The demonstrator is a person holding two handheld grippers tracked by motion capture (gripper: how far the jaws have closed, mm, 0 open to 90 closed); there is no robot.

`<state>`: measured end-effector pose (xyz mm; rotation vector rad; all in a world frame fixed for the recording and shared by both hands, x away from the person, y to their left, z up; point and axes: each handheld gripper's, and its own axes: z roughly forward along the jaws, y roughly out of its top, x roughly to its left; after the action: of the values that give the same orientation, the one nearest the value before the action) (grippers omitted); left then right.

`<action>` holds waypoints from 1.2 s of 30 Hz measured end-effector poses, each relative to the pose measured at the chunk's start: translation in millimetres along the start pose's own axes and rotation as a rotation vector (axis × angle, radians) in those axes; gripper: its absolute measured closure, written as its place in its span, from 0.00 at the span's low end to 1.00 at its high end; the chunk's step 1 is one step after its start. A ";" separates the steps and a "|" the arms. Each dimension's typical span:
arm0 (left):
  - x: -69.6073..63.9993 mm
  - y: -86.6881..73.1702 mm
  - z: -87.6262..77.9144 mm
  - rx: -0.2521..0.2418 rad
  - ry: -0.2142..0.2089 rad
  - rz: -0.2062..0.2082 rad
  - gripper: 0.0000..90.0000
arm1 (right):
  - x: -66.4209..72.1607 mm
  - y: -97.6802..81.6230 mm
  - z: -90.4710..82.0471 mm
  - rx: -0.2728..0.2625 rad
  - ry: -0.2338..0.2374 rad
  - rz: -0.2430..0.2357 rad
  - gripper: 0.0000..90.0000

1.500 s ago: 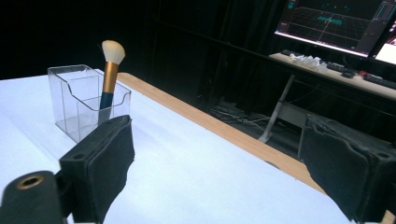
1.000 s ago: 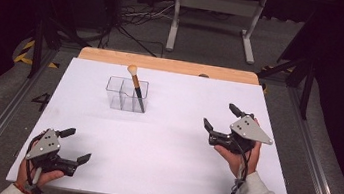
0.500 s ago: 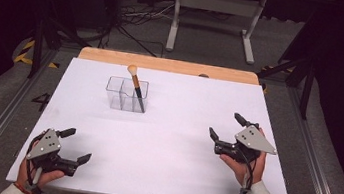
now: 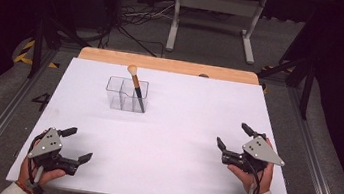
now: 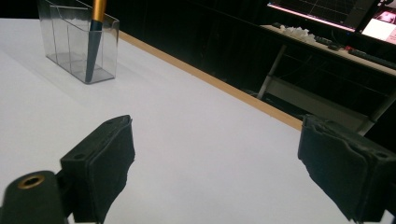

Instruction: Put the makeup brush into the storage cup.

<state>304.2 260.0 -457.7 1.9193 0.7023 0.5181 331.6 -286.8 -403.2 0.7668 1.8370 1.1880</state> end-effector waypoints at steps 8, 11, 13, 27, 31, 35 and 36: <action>0.3 1.5 2.5 -0.001 -0.009 0.004 0.04 | -5.5 -11.7 -10.7 0.025 -0.012 0.004 0.12; 0.3 2.0 3.3 -0.001 -0.011 0.004 0.04 | -7.2 -16.5 -13.3 0.041 -0.021 -0.001 0.12; 0.4 2.1 3.6 -0.002 -0.010 0.003 0.04 | -8.1 -18.3 -14.3 0.046 -0.018 0.002 0.12; 1.3 2.6 6.4 -0.001 -0.018 0.003 0.04 | -17.8 -39.9 -33.4 0.097 -0.050 0.035 0.09; 1.3 2.8 6.8 0.001 -0.015 0.005 0.04 | -18.0 -46.5 -37.2 0.122 -0.043 0.043 0.07; 1.0 4.0 6.8 -0.002 -0.017 0.005 0.04 | -13.5 -54.2 -40.5 0.139 -0.029 0.039 0.07; 1.2 4.3 6.9 -0.005 -0.018 0.004 0.04 | -11.7 -55.5 -42.0 0.141 -0.027 0.039 0.07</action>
<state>310.5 254.8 -456.6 1.9191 0.6856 0.5045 297.5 -335.6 -441.0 0.8962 1.9061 1.0756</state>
